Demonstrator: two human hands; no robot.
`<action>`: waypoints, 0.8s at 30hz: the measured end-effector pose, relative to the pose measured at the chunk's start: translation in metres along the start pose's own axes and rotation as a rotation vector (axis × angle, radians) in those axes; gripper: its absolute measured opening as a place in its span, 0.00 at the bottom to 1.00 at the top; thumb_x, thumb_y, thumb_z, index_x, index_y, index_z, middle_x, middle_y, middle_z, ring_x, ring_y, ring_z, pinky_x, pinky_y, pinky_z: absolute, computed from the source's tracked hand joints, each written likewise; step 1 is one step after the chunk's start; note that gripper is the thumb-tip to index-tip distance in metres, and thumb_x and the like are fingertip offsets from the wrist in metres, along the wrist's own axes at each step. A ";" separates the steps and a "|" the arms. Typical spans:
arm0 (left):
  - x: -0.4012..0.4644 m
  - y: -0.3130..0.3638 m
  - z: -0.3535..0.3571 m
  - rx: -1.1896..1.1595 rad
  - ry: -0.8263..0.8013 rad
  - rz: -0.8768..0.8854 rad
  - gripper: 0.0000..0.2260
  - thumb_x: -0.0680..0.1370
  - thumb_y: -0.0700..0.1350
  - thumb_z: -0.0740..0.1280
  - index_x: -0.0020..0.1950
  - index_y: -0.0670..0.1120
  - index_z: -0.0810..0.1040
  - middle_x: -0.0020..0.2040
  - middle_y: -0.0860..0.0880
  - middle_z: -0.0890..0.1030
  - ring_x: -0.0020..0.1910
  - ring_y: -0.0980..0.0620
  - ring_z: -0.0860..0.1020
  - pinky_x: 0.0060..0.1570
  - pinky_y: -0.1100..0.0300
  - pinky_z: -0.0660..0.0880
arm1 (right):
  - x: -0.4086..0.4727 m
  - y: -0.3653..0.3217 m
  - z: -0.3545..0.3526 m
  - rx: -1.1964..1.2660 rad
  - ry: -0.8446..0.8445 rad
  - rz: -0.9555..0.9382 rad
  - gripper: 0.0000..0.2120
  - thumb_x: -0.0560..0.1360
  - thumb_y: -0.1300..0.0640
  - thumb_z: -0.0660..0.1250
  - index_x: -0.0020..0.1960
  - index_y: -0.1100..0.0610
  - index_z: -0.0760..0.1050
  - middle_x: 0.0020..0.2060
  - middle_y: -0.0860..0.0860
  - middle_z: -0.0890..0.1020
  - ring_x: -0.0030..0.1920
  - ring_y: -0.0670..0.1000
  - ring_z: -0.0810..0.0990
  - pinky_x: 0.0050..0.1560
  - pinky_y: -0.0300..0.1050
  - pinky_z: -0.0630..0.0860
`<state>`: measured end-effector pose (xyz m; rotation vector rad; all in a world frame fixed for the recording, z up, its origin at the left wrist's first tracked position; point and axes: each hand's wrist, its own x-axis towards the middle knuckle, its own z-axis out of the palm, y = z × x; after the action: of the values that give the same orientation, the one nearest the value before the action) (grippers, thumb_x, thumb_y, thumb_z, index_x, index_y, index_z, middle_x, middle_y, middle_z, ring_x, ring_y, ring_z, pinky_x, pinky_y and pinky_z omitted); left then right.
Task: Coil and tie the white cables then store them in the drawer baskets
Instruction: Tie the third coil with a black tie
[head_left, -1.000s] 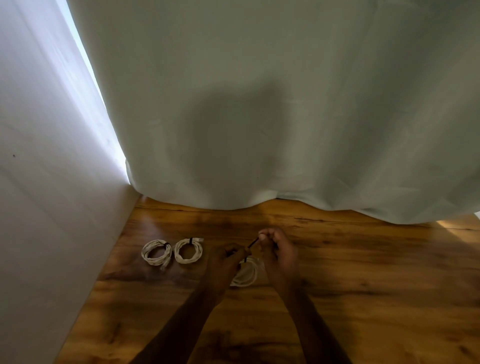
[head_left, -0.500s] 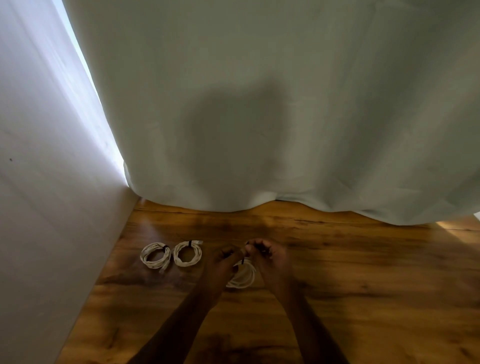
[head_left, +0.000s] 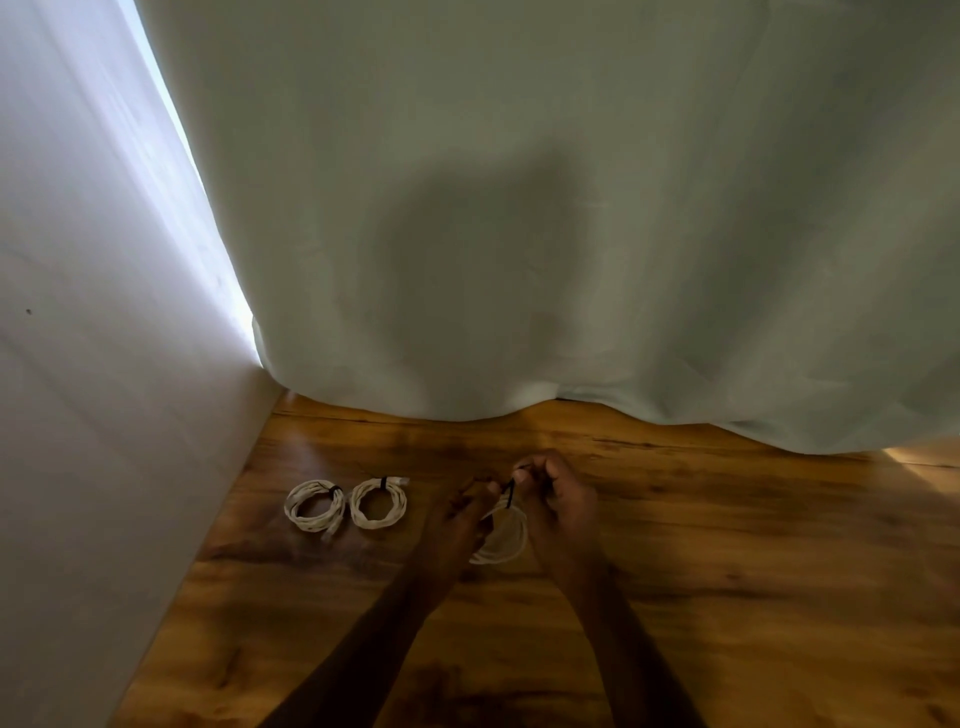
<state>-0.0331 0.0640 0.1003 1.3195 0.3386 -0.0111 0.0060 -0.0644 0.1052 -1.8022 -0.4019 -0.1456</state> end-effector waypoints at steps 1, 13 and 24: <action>0.003 0.000 0.000 0.021 -0.004 0.024 0.06 0.80 0.44 0.65 0.53 0.45 0.81 0.41 0.47 0.79 0.35 0.50 0.72 0.33 0.60 0.67 | 0.001 -0.001 -0.001 -0.008 0.009 -0.018 0.07 0.80 0.47 0.62 0.47 0.46 0.76 0.39 0.44 0.80 0.39 0.45 0.80 0.37 0.36 0.74; 0.000 -0.013 0.002 0.193 -0.104 0.205 0.12 0.82 0.46 0.62 0.48 0.38 0.78 0.32 0.55 0.69 0.30 0.59 0.68 0.30 0.65 0.65 | 0.008 0.011 -0.005 0.066 0.131 0.125 0.09 0.81 0.61 0.65 0.43 0.53 0.76 0.35 0.45 0.78 0.36 0.41 0.76 0.36 0.32 0.71; 0.001 -0.003 0.005 0.196 -0.080 0.205 0.05 0.79 0.40 0.69 0.43 0.43 0.79 0.32 0.54 0.78 0.30 0.57 0.76 0.31 0.63 0.72 | 0.010 0.009 -0.001 0.151 0.133 0.103 0.07 0.81 0.57 0.64 0.47 0.59 0.77 0.37 0.51 0.79 0.37 0.41 0.76 0.37 0.31 0.72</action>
<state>-0.0316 0.0582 0.0987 1.5383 0.1349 0.0771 0.0185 -0.0653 0.1007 -1.6497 -0.2189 -0.1580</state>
